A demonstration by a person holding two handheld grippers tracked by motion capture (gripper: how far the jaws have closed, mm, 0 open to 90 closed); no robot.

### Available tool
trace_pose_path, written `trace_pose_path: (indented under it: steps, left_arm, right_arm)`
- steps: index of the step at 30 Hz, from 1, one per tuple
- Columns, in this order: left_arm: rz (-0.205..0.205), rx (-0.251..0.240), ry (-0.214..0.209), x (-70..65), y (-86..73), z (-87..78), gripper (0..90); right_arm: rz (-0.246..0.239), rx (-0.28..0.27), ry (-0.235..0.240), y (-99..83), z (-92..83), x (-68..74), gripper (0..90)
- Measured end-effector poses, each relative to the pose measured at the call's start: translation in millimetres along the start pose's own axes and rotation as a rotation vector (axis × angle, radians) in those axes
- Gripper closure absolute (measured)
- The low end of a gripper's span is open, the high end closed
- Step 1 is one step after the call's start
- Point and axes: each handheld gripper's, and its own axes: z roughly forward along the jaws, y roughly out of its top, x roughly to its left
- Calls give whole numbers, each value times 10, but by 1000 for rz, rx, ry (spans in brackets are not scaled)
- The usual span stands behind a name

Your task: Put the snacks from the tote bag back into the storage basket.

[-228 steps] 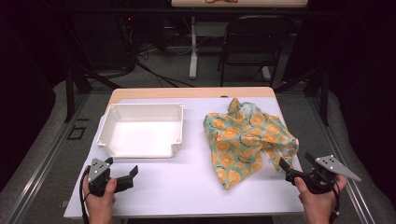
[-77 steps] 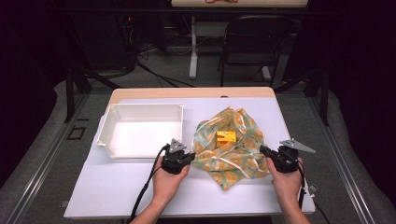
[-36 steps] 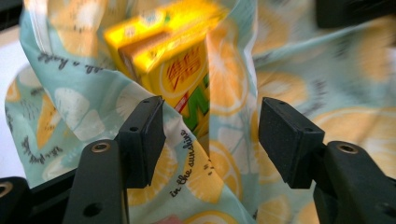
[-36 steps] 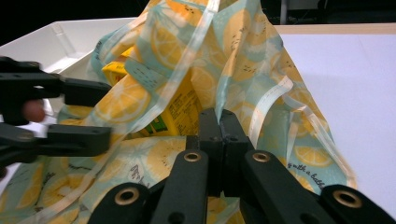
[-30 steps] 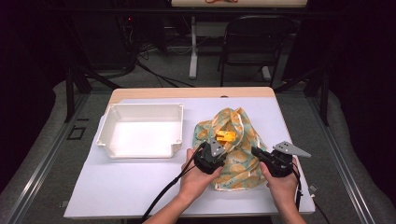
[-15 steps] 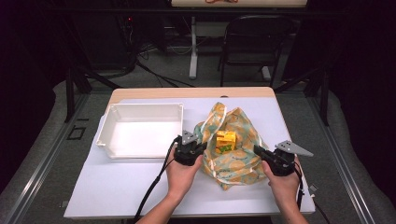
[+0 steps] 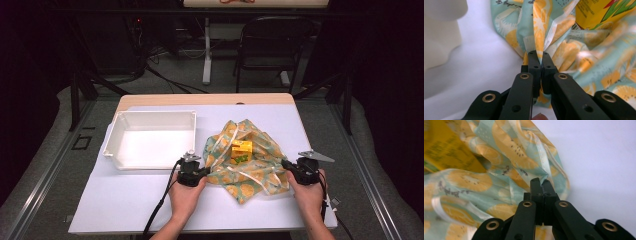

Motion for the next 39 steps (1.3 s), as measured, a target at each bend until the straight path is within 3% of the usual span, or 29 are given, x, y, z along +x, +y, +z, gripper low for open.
trace_pose_path:
  steps: [2, 4, 5, 6, 7, 9, 11, 14, 17, 20, 23, 26, 28, 33, 36, 39]
  left_arm:
    - [21, -7, -2, -26, -10, -17, 889]
    - [33, -30, -13, -47, -14, -58, 844]
    - [44, -47, -32, -56, -9, -92, 808]
    - [61, -66, -40, -68, -1, -125, 723]
    - [73, -77, -47, -78, 14, -168, 723]
    - [77, -119, -60, -103, 45, -247, 634]
    - [90, -166, -42, -131, 84, -335, 554]
    - [97, -203, -45, -163, 150, -395, 494]
    - [92, -210, -48, -177, 229, -351, 464]
    - [71, -192, -58, -154, 239, -237, 505]
    - [51, -161, -62, -104, 200, -127, 670]
    - [54, -131, -41, -64, 159, -94, 839]
    - [58, -110, -35, -41, 135, -92, 892]
    - [66, -88, 3, 37, 80, -134, 900]
    - [58, -88, 14, 128, 39, -193, 900]
    - [34, -91, -15, 229, -5, -260, 900]
  right_arm:
    - [20, 25, 3, -10, 19, -47, 900]
    - [25, 3, 36, -4, -4, -48, 872]
    - [23, -17, 61, 7, -28, -34, 819]
    - [-13, -58, 91, 37, -102, 3, 661]
    - [-13, -58, 91, 37, -102, 3, 661]
    - [-37, -117, 105, 80, -186, 57, 514]
    - [-41, -153, 122, 129, -262, 89, 443]
    - [-54, -201, 136, 213, -339, 134, 396]
    - [-52, -201, 149, 302, -304, 167, 389]
    - [-44, -203, 155, 341, -196, 220, 461]
    - [-63, -171, 140, 337, -96, 247, 657]
    - [-60, -137, 123, 320, -22, 234, 817]
    - [-60, -123, 103, 310, 6, 220, 890]
    - [-28, -90, 38, 309, -1, 106, 900]
    - [-18, -67, -29, 284, -17, -3, 900]
    - [-4, -54, -46, 250, -31, -118, 900]
